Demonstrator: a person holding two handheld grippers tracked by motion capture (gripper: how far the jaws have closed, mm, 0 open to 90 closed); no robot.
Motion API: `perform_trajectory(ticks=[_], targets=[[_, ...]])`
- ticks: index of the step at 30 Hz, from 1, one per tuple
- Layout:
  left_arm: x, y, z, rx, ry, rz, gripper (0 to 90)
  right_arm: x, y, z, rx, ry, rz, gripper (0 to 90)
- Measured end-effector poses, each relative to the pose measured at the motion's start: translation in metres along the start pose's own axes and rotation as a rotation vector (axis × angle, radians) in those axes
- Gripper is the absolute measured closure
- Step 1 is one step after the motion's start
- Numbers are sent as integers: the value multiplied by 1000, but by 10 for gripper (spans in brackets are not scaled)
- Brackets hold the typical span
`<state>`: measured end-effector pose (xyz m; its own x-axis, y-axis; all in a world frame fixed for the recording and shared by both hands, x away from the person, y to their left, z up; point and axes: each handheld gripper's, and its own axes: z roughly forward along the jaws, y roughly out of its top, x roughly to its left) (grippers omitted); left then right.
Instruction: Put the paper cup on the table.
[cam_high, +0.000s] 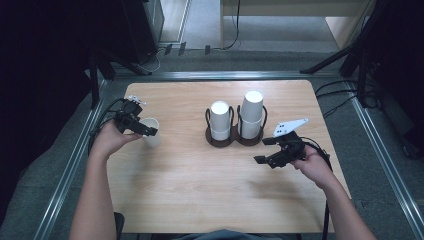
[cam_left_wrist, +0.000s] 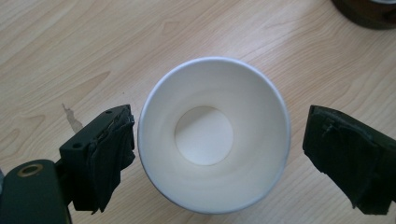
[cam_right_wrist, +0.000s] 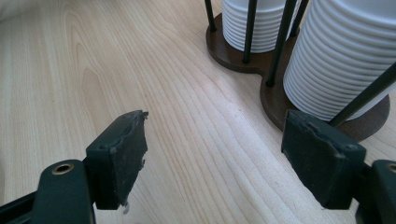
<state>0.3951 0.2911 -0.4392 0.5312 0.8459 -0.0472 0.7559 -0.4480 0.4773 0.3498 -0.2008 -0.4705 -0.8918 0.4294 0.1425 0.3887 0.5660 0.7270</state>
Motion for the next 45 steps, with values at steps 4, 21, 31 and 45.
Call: perform_trajectory(ticks=[4, 21, 31, 45], targets=[[1, 0, -6, -22, -12, -13, 93, 0, 0, 0, 2, 0, 0, 223], [-18, 14, -28, -125, -63, 10, 97, 0, 0, 0, 3, 0, 0, 223], [-43, 27, -27, -168, -133, 48, 119, 1, 0, -1, 0, -2, 2, 223], [-76, 41, -10, -179, -190, 115, 129, 0, 0, -2, -15, -5, 18, 222]])
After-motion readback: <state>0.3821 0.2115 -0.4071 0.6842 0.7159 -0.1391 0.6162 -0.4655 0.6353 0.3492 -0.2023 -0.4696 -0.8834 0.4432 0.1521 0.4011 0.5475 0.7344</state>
